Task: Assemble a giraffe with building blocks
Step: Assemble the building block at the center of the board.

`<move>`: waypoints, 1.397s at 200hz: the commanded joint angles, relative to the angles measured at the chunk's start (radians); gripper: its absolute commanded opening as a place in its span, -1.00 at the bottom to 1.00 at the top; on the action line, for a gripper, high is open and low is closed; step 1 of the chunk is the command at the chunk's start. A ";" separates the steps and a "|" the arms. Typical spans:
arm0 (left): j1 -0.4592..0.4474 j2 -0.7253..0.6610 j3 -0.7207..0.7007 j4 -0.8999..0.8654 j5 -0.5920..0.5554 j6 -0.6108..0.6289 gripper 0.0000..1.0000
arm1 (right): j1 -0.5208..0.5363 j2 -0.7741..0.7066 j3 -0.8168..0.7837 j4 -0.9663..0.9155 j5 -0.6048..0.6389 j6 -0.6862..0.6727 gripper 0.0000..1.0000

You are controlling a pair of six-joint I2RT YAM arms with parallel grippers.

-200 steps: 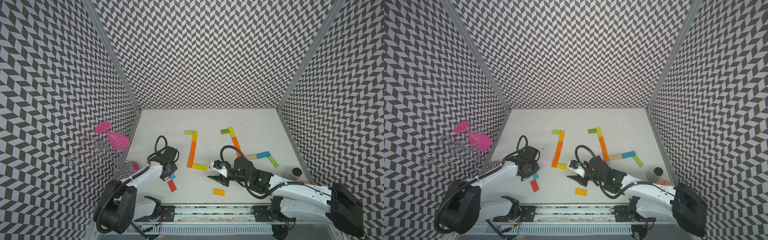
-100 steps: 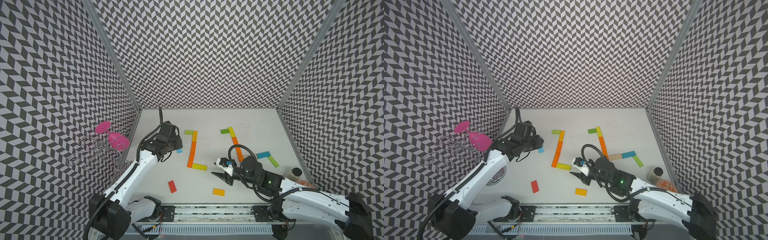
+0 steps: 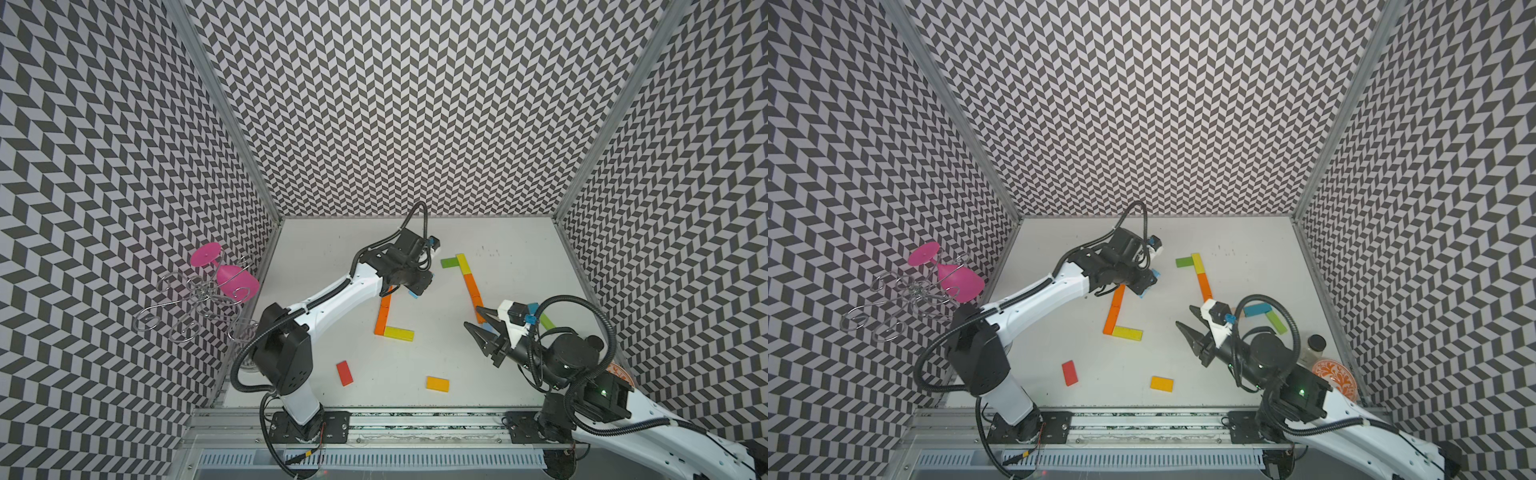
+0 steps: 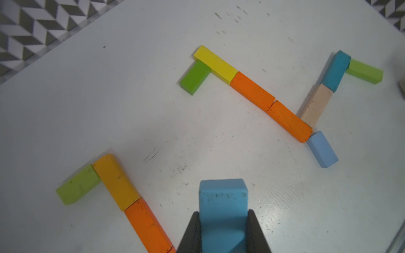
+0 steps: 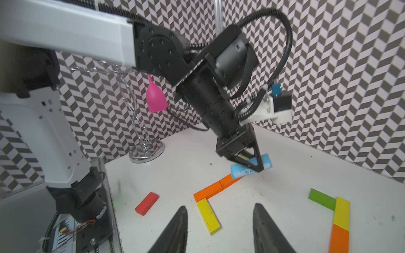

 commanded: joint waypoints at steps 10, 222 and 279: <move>-0.080 0.117 0.068 -0.042 -0.038 0.191 -0.81 | 0.007 -0.099 0.024 -0.045 0.132 0.057 -0.01; -0.303 0.223 -0.125 -0.004 -0.084 0.728 -0.27 | 0.007 -0.185 0.003 -0.068 0.136 -0.004 0.04; -0.304 0.200 -0.134 0.012 -0.088 0.721 0.08 | 0.007 -0.185 -0.008 -0.063 0.132 0.003 0.03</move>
